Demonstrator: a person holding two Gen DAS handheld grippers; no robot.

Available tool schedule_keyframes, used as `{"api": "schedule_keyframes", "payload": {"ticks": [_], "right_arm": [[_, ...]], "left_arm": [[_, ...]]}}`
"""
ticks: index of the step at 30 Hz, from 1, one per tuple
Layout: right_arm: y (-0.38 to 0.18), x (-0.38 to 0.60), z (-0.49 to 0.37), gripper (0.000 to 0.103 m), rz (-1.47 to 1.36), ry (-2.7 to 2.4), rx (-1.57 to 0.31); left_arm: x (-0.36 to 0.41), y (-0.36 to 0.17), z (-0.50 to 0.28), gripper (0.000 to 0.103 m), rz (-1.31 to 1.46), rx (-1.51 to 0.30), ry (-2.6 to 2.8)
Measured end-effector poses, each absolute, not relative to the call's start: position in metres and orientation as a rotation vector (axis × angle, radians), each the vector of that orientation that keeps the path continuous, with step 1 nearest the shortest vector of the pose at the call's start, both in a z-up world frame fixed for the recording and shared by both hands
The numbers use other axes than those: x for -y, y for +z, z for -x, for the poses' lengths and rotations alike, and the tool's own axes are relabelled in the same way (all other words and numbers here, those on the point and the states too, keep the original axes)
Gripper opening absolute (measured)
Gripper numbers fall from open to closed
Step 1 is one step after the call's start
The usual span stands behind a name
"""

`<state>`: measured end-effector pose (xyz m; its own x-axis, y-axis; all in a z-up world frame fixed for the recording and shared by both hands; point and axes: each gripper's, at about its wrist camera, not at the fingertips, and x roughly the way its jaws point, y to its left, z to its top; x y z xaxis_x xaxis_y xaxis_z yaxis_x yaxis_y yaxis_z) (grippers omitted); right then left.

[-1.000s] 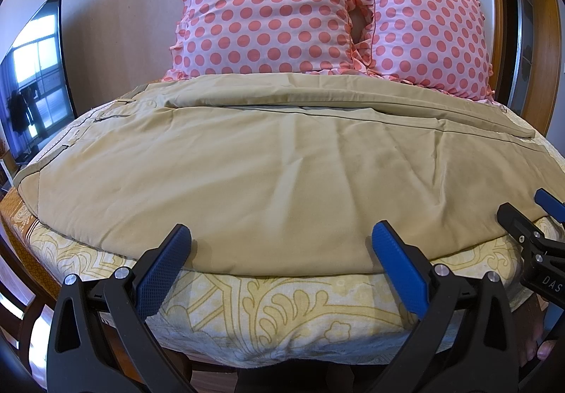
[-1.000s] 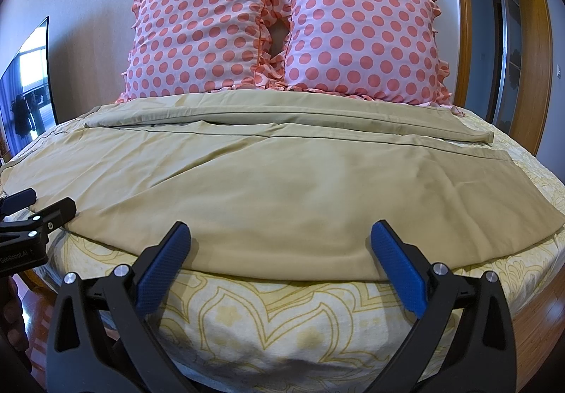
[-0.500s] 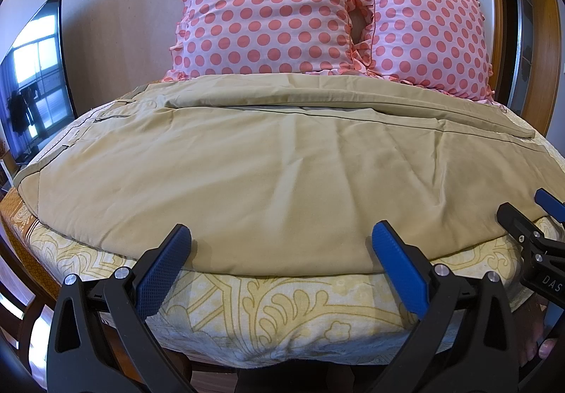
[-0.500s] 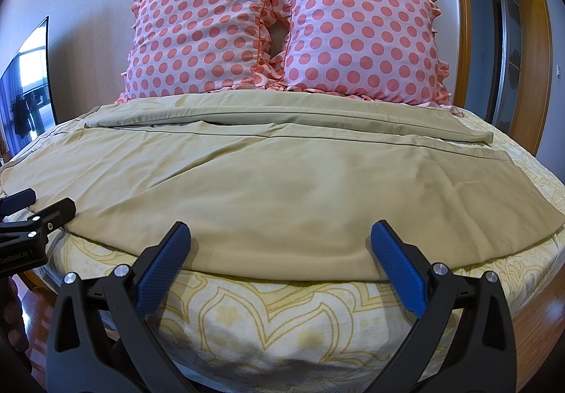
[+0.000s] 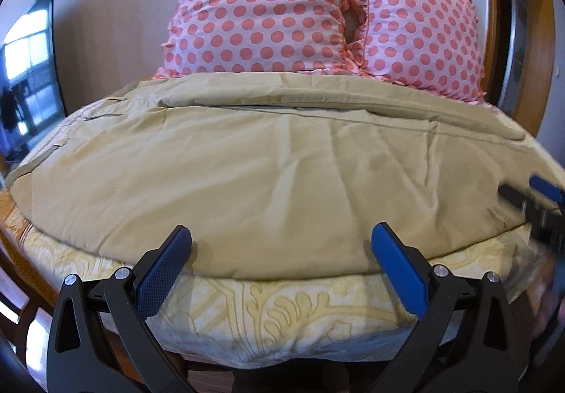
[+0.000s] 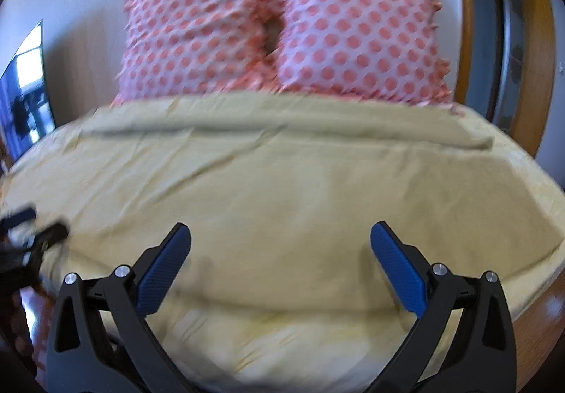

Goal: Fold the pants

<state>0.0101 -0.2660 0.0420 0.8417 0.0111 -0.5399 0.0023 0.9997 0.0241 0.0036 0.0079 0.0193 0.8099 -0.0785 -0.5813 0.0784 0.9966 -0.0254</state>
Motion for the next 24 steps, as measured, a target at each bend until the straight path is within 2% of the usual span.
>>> {"api": "schedule_keyframes", "payload": {"ticks": [3, 6, 8, 10, 11, 16, 22, 23, 24], "right_arm": [[0.07, 0.303, -0.041, 0.101, -0.087, -0.076, -0.547], [0.094, 0.364, -0.115, 0.101, -0.203, -0.203, -0.625], [0.095, 0.398, -0.157, 0.089, -0.275, -0.268, -0.67], [0.088, 0.438, -0.213, 0.057, -0.348, -0.375, -0.747], [0.081, 0.453, -0.234, 0.052, -0.385, -0.411, -0.777], [0.044, 0.511, -0.329, 0.048, -0.497, -0.6, -0.887], [0.026, 0.537, -0.378, 0.048, -0.461, -0.733, -0.912], [0.022, 0.536, -0.382, 0.046, -0.399, -0.752, -0.921], [0.02, 0.535, -0.382, 0.04, -0.368, -0.758, -0.921]], "left_arm": [[-0.019, 0.031, -0.011, 0.102, 0.037, -0.596, -0.079], [-0.026, 0.048, -0.021, 0.102, 0.044, -0.552, -0.063], [-0.024, 0.057, -0.027, 0.102, 0.022, -0.526, -0.054], [-0.022, 0.063, -0.033, 0.102, 0.006, -0.512, -0.056], [-0.021, 0.067, -0.038, 0.102, -0.001, -0.505, -0.058], [-0.018, 0.079, -0.058, 0.102, -0.016, -0.482, -0.066], [-0.017, 0.077, -0.082, 0.102, -0.011, -0.506, -0.08], [-0.016, 0.075, -0.086, 0.102, -0.011, -0.515, -0.083], [-0.016, 0.073, -0.086, 0.102, -0.01, -0.52, -0.085]]}}
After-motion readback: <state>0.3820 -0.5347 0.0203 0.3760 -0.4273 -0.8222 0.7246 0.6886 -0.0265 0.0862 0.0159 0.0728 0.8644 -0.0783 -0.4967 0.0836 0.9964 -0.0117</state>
